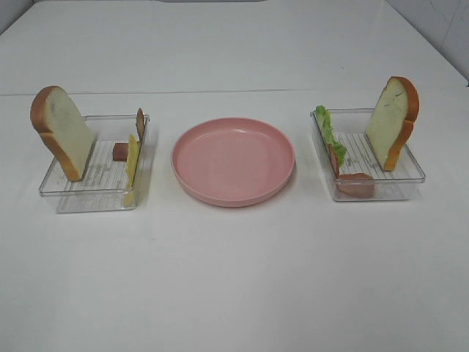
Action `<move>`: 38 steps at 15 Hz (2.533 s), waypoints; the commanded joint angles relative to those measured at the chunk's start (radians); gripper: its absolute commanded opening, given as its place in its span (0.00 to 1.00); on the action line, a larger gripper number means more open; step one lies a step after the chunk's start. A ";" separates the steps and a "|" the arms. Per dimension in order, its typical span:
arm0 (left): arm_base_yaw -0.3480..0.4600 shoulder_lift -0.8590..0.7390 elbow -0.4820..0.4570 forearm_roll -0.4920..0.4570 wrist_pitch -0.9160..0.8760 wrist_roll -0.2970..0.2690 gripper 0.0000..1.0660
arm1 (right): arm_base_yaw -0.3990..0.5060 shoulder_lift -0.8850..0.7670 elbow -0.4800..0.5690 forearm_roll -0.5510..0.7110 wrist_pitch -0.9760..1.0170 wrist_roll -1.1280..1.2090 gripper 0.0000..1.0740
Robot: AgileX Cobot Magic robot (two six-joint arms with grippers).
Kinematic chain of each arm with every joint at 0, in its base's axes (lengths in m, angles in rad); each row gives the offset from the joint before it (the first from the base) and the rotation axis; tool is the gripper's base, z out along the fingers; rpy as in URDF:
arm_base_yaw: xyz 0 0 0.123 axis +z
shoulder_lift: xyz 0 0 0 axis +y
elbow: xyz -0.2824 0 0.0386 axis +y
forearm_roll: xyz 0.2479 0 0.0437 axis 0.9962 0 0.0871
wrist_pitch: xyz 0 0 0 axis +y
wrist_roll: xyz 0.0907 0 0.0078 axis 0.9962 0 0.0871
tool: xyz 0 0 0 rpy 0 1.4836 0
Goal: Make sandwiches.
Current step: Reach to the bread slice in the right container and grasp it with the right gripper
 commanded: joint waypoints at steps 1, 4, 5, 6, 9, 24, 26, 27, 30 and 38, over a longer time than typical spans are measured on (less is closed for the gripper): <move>-0.003 -0.015 0.003 0.003 -0.004 -0.002 0.96 | -0.004 -0.033 0.002 0.000 -0.007 -0.005 0.92; -0.003 -0.015 0.003 0.003 -0.004 -0.002 0.96 | -0.004 -0.033 0.002 0.000 -0.007 -0.005 0.92; -0.003 -0.015 0.003 0.003 -0.004 -0.002 0.96 | -0.004 -0.033 0.002 0.000 -0.007 -0.005 0.92; -0.003 -0.015 0.003 0.003 -0.004 -0.002 0.96 | -0.004 -0.033 0.002 0.000 -0.007 -0.005 0.92; -0.003 -0.015 0.003 0.003 -0.004 -0.002 0.96 | -0.004 -0.033 0.002 0.000 -0.007 -0.005 0.92; -0.003 -0.015 0.003 0.003 -0.004 -0.002 0.96 | -0.004 1.083 -0.449 -0.033 -0.069 0.063 0.92; -0.003 -0.015 0.003 0.003 -0.004 -0.002 0.96 | -0.004 1.364 -0.706 -0.033 -0.055 0.063 0.92; -0.003 -0.015 0.003 0.003 -0.004 -0.002 0.96 | -0.005 1.421 -0.767 -0.033 -0.047 0.063 0.92; -0.003 -0.015 0.003 0.003 -0.004 -0.002 0.96 | -0.005 1.753 -1.170 -0.033 0.101 0.058 0.92; -0.003 -0.015 0.003 0.003 -0.004 -0.002 0.96 | -0.101 2.136 -1.561 0.044 0.223 0.044 0.92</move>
